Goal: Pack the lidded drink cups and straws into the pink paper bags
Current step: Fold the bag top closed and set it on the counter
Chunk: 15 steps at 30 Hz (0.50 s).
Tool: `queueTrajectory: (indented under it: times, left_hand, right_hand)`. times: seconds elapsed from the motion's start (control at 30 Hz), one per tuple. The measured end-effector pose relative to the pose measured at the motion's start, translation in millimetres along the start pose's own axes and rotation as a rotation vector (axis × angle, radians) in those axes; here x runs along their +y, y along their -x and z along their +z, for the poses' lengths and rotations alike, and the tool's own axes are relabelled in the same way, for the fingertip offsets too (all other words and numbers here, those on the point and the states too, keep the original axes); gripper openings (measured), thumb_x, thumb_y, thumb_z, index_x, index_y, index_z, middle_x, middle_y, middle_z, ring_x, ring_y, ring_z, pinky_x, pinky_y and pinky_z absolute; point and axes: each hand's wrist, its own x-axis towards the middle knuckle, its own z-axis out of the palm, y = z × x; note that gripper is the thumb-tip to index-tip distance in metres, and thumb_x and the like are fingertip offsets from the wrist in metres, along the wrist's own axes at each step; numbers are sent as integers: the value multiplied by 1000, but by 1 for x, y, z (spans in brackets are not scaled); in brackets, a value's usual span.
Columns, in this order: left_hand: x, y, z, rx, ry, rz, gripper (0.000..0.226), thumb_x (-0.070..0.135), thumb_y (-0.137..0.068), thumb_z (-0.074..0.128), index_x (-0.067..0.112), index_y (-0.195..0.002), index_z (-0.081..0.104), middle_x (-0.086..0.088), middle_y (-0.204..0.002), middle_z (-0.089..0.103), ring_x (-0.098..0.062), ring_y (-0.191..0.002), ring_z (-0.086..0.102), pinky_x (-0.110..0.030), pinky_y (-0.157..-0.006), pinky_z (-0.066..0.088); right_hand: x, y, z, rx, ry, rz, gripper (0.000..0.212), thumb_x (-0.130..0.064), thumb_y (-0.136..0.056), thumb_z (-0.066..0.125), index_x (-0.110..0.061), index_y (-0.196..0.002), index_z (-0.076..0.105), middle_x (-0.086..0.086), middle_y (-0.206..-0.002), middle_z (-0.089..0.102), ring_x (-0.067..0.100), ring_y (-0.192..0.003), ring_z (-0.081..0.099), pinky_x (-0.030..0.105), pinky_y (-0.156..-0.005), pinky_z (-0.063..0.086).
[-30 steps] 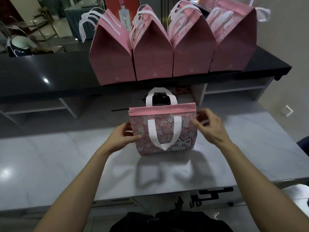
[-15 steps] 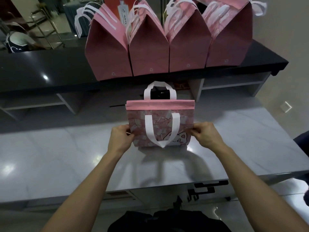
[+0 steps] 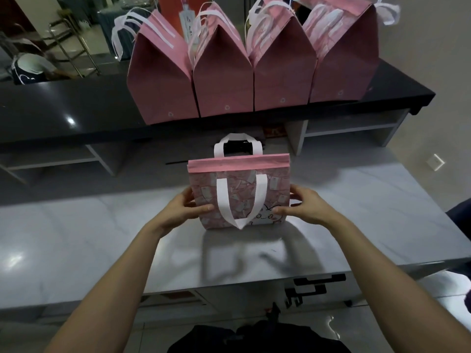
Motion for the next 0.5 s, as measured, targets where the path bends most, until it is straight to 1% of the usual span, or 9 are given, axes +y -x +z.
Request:
queueTrajectory:
  times: [0.07, 0.1, 0.17, 0.23, 0.27, 0.3, 0.33, 0.43, 0.5]
  left_hand:
    - [-1, 1, -6, -22, -16, 15, 65, 35, -86, 88, 39, -145, 61, 12, -138, 74, -18, -126, 72, -40, -103, 61]
    - [1, 0, -9, 12, 10, 35, 56, 33, -89, 80, 35, -143, 64, 7, -136, 76, -22, -125, 73, -41, -102, 61]
    - [10, -3, -18, 169, 131, 77, 47, 33, -91, 67, 25, -138, 69, -5, -128, 78, -30, -120, 75, -46, -100, 61]
    - [24, -6, -27, 285, 179, 109, 43, 38, -93, 65, 22, -133, 72, -9, -124, 80, -29, -116, 77, -50, -102, 60]
    - [30, -6, -29, 272, 159, 109, 43, 39, -93, 67, 22, -132, 72, -9, -124, 80, -28, -115, 77, -49, -103, 59]
    - [34, -6, -28, 208, 126, 96, 47, 40, -90, 71, 24, -134, 72, -7, -126, 79, -26, -116, 76, -47, -102, 60]
    - [36, -5, -24, 115, 72, 62, 51, 40, -87, 75, 25, -136, 70, -3, -128, 79, -24, -118, 76, -44, -101, 61]
    - [35, -6, -9, -29, -66, 2, 50, 25, -89, 76, 23, -138, 67, 4, -129, 78, -23, -120, 75, -43, -97, 65]
    - [37, -8, -6, -16, -44, 18, 43, 11, -97, 68, 24, -137, 69, 0, -127, 78, -27, -114, 78, -42, -90, 67]
  right_hand:
    - [-2, 3, -12, -3, -28, -3, 76, -67, -79, 83, -36, -145, 62, -18, -137, 70, 4, -127, 64, 47, -115, 51]
    - [-5, 3, -18, 64, -50, -29, 67, -65, -85, 73, -32, -143, 64, -13, -136, 71, 7, -126, 65, 50, -115, 51]
    - [-15, 1, -32, 347, -102, -129, 52, -52, -93, 58, -24, -136, 70, -4, -128, 74, 14, -120, 68, 53, -109, 54]
    - [-36, -4, -45, 571, -80, -240, 44, -47, -96, 62, -24, -132, 70, -6, -126, 73, 10, -114, 69, 42, -103, 59]
    - [-49, -8, -51, 602, -14, -304, 43, -48, -98, 67, -26, -135, 68, -8, -130, 71, 7, -115, 67, 31, -101, 57]
    - [-63, -13, -54, 585, 86, -372, 47, -50, -98, 70, -28, -140, 65, -11, -136, 67, 4, -120, 63, 21, -102, 51]
    - [-77, -17, -56, 538, 199, -430, 53, -52, -98, 72, -30, -144, 62, -13, -141, 62, 2, -126, 57, 17, -105, 43]
    - [-113, -33, -50, 351, 526, -514, 58, -51, -98, 71, -34, -151, 56, -9, -148, 59, 10, -141, 46, 29, -116, 32]
    - [-126, -44, -40, 251, 656, -519, 41, -33, -101, 70, -34, -142, 64, -9, -138, 64, 14, -135, 50, 37, -117, 37]
